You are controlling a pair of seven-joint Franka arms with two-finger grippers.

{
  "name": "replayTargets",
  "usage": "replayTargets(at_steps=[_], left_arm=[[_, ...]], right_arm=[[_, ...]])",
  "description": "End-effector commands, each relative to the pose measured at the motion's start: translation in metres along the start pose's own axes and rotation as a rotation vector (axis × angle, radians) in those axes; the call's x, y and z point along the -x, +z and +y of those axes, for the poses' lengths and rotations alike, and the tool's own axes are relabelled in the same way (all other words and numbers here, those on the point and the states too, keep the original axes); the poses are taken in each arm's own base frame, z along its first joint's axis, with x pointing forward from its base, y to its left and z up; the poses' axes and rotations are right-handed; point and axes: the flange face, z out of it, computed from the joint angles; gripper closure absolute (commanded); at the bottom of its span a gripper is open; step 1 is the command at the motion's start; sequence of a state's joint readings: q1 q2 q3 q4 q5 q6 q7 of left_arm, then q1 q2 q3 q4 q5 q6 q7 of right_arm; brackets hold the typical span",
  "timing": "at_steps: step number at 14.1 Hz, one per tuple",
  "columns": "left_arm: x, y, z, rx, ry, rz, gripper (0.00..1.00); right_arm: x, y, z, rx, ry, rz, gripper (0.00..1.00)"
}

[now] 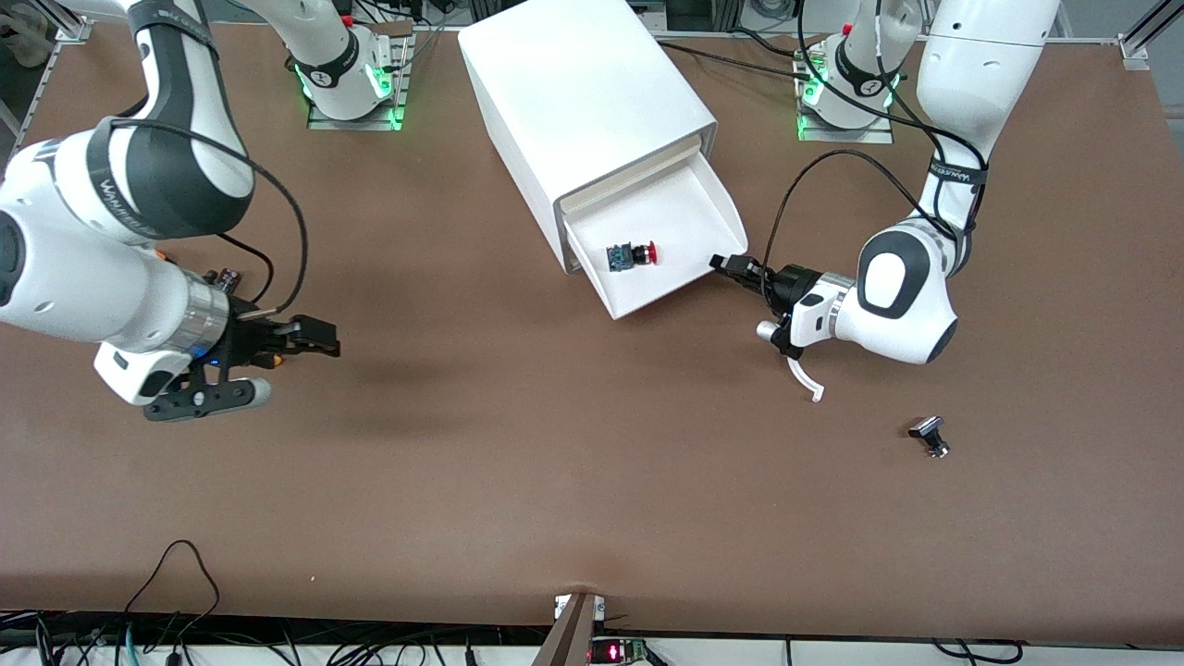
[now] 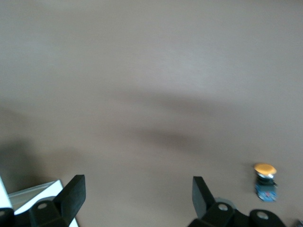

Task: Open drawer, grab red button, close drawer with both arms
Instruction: 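Pull the drawer open with the left gripper while the right gripper approaches, then withdraw the left gripper while the right gripper moves over the drawer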

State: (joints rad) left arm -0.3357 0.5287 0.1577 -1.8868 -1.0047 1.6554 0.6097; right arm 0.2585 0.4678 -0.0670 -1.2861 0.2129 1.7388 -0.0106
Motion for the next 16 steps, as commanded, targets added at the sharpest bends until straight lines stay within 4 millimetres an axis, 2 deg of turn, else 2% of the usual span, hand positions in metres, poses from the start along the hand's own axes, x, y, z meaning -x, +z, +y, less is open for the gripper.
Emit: replayTargets(at_steps=[1, 3, 5, 6, 8, 10, 11, 12, 13, 14, 16], left_arm=[[-0.003, -0.023, 0.006, -0.002, -0.011, 0.065, 0.0], [0.0, -0.035, 0.02, -0.009, 0.014, 0.081, 0.0], [0.003, -0.045, 0.032, -0.016, 0.033, 0.102, 0.0], [0.005, -0.064, 0.038, -0.048, 0.048, 0.148, 0.0], [0.017, -0.103, 0.054, -0.226, 0.111, 0.188, 0.0], [0.037, -0.171, 0.074, -0.352, 0.16, 0.357, 0.0], [0.049, -0.198, 0.078, -0.36, 0.159, 0.413, 0.0], [0.056, -0.208, 0.082, -0.367, 0.163, 0.431, 0.0], [0.072, -0.23, 0.087, -0.397, 0.17, 0.459, 0.0], [0.088, -0.249, 0.095, -0.442, 0.182, 0.472, 0.0], [0.117, -0.274, 0.12, -0.607, 0.227, 0.45, 0.0]], right_arm=[[0.0, 0.002, -0.046, -0.029, -0.074, 0.035, 0.0], [0.006, 0.007, -0.086, -0.027, -0.133, 0.03, 0.0], [0.018, 0.01, -0.135, -0.027, -0.21, 0.023, 0.0], [0.026, 0.013, -0.162, -0.025, -0.261, 0.019, 0.0], [0.047, 0.022, -0.22, -0.023, -0.35, 0.007, 0.0], [0.063, 0.029, -0.265, 0.014, -0.443, 0.036, 0.0], [0.072, 0.034, -0.283, 0.048, -0.51, 0.038, 0.0], [0.079, 0.039, -0.297, 0.063, -0.561, 0.036, 0.0], [0.08, 0.042, -0.303, 0.053, -0.579, 0.044, 0.0], [0.083, 0.042, -0.314, 0.033, -0.628, 0.062, 0.0], [0.101, 0.045, -0.341, 0.024, -0.736, 0.052, 0.0]])
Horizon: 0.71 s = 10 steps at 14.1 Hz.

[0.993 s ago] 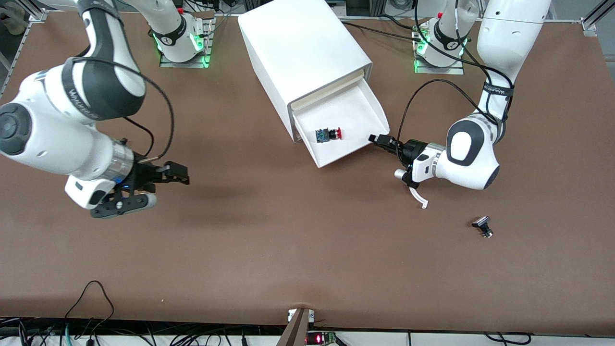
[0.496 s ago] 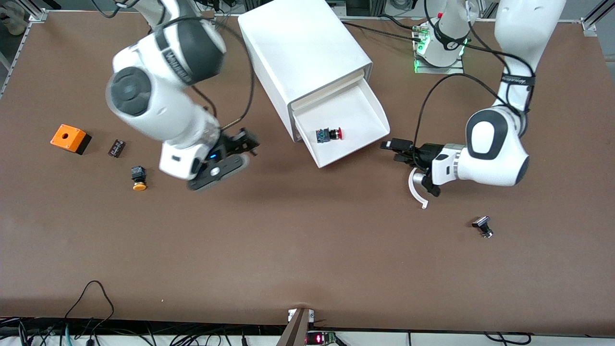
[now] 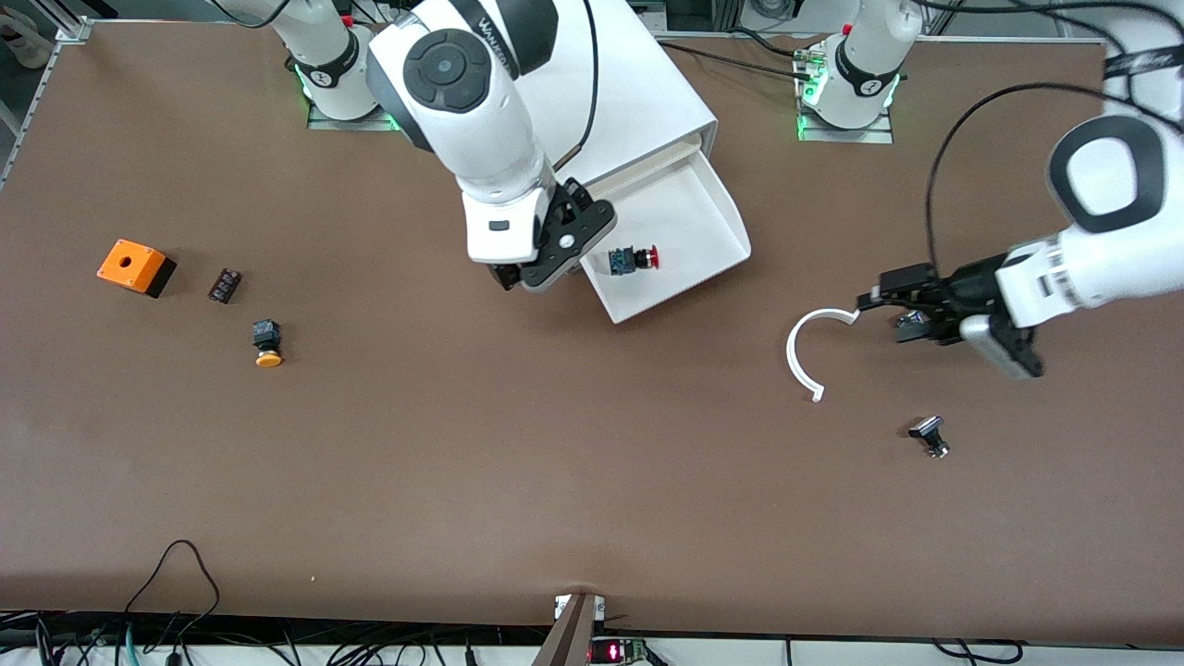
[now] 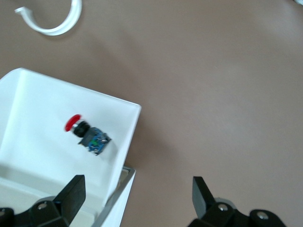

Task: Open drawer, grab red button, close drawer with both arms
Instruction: 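Withdraw the left gripper while the right gripper moves over the drawer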

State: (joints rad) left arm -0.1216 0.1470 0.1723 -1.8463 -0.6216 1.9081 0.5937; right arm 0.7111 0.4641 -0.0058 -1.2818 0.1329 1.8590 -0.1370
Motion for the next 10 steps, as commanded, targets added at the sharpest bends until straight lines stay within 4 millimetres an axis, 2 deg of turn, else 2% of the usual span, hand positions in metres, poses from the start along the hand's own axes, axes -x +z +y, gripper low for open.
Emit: replayTargets(at_steps=[1, 2, 3, 6, 8, 10], left_arm=[[0.016, -0.048, 0.02, -0.177, 0.087, -0.022, 0.0], [0.018, -0.063, 0.021, -0.24, 0.114, -0.035, 0.0], [0.023, -0.081, 0.021, -0.3, 0.123, -0.059, 0.0], [0.026, -0.13, 0.036, -0.455, 0.03, -0.151, 0.0], [0.023, -0.131, 0.052, -0.552, -0.106, -0.168, 0.0], [0.025, -0.127, 0.056, -0.557, -0.222, -0.16, 0.0]], right_arm=[[-0.003, 0.0, -0.024, -0.006, -0.146, 0.014, 0.0], [-0.004, 0.004, -0.026, -0.008, -0.236, 0.012, 0.0], [-0.006, 0.017, -0.029, -0.016, -0.343, -0.001, 0.0], [-0.013, 0.04, -0.036, -0.021, -0.595, 0.014, 0.0], [-0.013, 0.049, -0.038, -0.027, -0.679, 0.0, 0.0], [-0.014, 0.072, -0.047, -0.034, -0.797, -0.029, 0.0]])
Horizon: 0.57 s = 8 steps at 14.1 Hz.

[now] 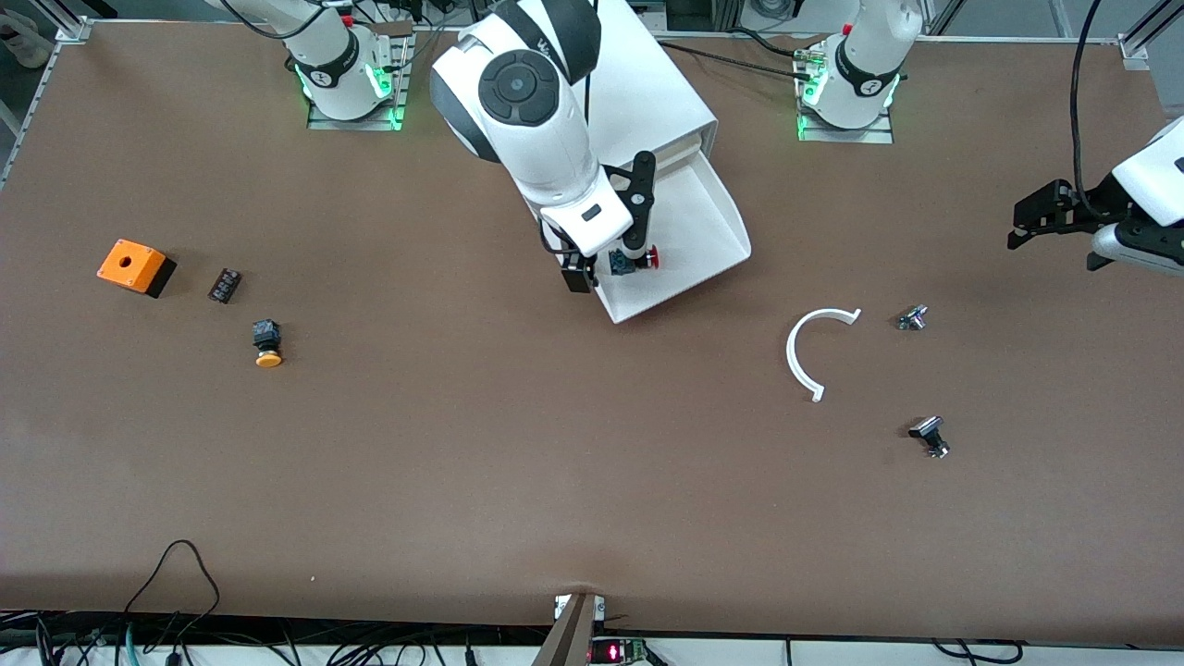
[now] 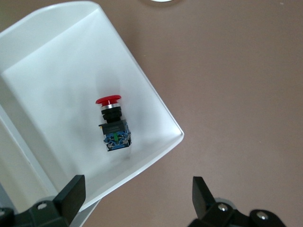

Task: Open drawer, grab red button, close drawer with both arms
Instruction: 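Lower the right gripper into the drawer and grasp the red button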

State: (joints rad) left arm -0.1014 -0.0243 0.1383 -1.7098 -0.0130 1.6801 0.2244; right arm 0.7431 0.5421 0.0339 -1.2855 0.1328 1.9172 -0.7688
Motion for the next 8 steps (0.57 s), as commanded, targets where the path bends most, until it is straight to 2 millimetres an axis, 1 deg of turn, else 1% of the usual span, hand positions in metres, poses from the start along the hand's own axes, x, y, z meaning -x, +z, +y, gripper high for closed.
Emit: replayTargets(at_steps=[1, 2, 3, 4, 6, 7, 8], left_arm=[[-0.003, 0.0, 0.015, -0.032, -0.137, -0.042, 0.0], [-0.007, 0.002, 0.03, -0.036, -0.166, -0.046, 0.0], [-0.008, 0.002, 0.034, -0.037, -0.206, -0.047, 0.0], [-0.008, 0.001, 0.033, -0.038, -0.23, -0.045, 0.0], [-0.008, 0.001, 0.029, -0.037, -0.232, -0.046, 0.0], [-0.01, 0.002, 0.033, -0.038, -0.231, -0.051, 0.0], [-0.015, 0.001, 0.034, -0.041, -0.231, -0.049, 0.0]], right_arm=[[-0.012, 0.023, -0.01, -0.008, -0.15, -0.018, 0.0], [-0.021, 0.034, -0.02, -0.018, -0.179, -0.027, 0.0], [-0.031, 0.039, -0.033, -0.013, -0.204, -0.039, 0.0], [-0.035, 0.043, -0.038, -0.002, -0.221, -0.059, 0.0], [-0.035, 0.047, -0.04, 0.003, -0.232, -0.075, 0.0], [-0.041, 0.051, -0.048, -0.003, -0.244, -0.082, 0.0], [-0.044, 0.061, -0.054, -0.006, -0.258, -0.1, 0.0]])
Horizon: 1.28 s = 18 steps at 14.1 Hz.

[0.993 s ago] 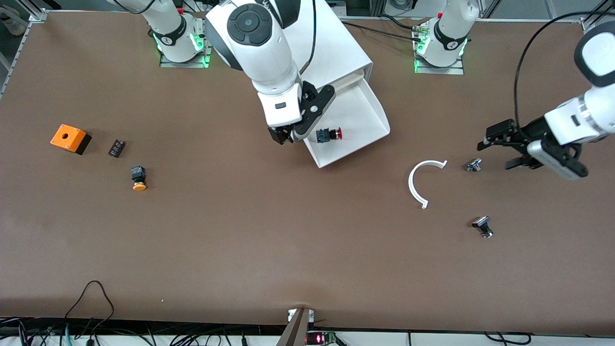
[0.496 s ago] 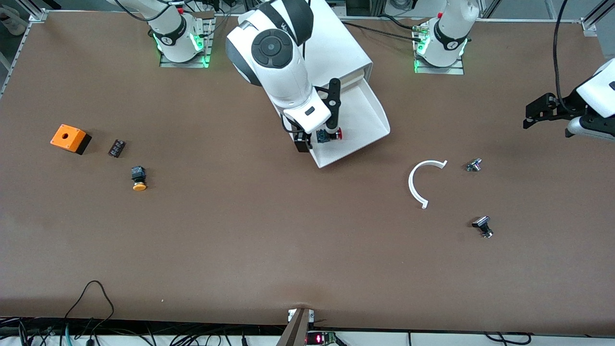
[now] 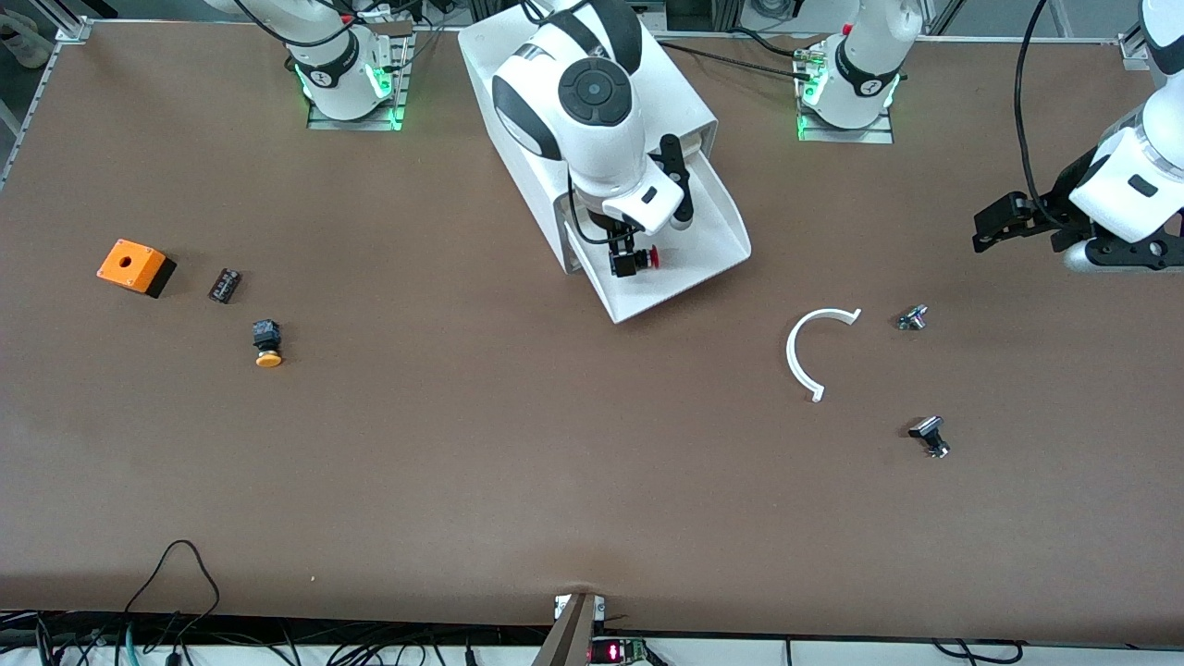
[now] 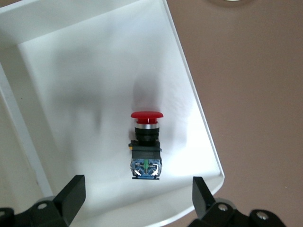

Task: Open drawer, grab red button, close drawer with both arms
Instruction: 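Lower the right gripper into the drawer and grasp the red button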

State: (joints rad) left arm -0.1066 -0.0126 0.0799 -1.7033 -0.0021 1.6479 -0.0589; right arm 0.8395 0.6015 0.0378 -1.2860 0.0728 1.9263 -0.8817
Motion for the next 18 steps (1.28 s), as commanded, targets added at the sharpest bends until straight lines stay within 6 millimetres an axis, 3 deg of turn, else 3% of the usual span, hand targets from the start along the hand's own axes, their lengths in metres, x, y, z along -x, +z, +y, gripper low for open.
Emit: replayTargets(at_steps=[1, 8, 16, 18], left_arm=[[-0.012, -0.009, 0.003, -0.03, -0.014, -0.013, 0.0], [-0.019, -0.015, 0.003, -0.023, -0.02, -0.011, 0.0], [-0.019, -0.017, 0.004, -0.021, -0.015, -0.008, 0.0], [-0.019, -0.017, 0.002, -0.02, -0.02, -0.008, 0.0]], right_arm=[[-0.007, 0.02, -0.004, 0.001, -0.034, -0.037, 0.0], [-0.005, 0.062, -0.001, -0.034, -0.032, -0.077, 0.0], [-0.007, 0.078, 0.002, -0.01, 0.035, -0.077, 0.01], [-0.006, 0.079, 0.002, -0.008, 0.03, -0.081, 0.13]])
